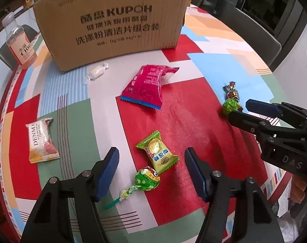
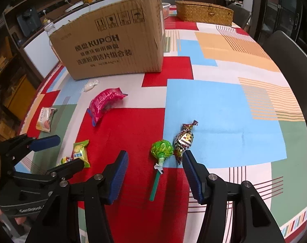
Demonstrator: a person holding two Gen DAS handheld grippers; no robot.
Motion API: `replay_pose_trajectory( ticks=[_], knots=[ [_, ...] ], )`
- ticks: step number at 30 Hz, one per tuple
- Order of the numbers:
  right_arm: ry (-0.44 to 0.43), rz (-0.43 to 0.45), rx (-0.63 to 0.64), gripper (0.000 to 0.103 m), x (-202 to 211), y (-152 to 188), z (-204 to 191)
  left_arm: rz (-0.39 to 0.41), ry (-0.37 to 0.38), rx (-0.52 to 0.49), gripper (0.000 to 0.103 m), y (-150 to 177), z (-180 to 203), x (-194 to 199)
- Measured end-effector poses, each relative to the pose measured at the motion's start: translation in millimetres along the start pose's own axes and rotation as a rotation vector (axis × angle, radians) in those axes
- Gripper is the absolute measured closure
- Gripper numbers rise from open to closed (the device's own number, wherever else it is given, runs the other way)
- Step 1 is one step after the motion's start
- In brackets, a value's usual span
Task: Organize snacks
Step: 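Move both tools back to the table toward the lollipops and candies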
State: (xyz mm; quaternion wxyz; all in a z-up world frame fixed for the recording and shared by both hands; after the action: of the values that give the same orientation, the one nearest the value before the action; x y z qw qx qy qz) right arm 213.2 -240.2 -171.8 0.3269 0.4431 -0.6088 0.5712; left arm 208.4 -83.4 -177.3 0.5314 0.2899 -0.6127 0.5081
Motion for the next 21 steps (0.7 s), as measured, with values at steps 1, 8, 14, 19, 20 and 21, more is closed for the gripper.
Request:
replay_pose_trajectory(
  ticks=[1,8,14,19,20,21],
  knots=[
    [-0.004,-0.007,0.002,0.051,-2.3,0.5,-0.6,-0.004,0.000,0.001,0.041,-0.3,0.0,-2.1],
    [-0.020,-0.027,0.007,0.055,-10.6,0.0,-0.8,-0.027,-0.004,-0.010,0.048,-2.6,3.5,-14.6],
    [-0.029,-0.037,0.009,0.060,-16.8,-1.7,-1.8,-0.016,-0.030,-0.030,0.056,-10.4,7.2,-17.7],
    [-0.025,-0.054,0.011,0.066,-23.8,-1.0,-1.4,-0.007,-0.032,-0.033,0.065,-11.9,7.5,-17.9],
    [-0.022,-0.058,0.011,0.067,-25.6,-0.7,-1.1,-0.004,-0.033,-0.033,0.066,-12.2,6.9,-17.7],
    [-0.022,-0.061,0.011,0.070,-27.0,-0.5,-1.1,-0.003,-0.029,-0.030,0.066,-12.4,6.0,-17.5]
  ],
)
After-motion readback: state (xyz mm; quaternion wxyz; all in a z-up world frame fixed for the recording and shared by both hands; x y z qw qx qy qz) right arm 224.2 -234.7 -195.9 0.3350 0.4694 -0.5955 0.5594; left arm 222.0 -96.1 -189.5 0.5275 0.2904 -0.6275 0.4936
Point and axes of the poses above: each gripper's, at about its wrist camera, not at the fingertips, and x roughly against the way its jaws point, z to its right, y to its underside, the point moved 6 cm from there along -x, roughly the way its jaws point, and after that the axes turned 5 degrees about -z, right-handed, at the moved point
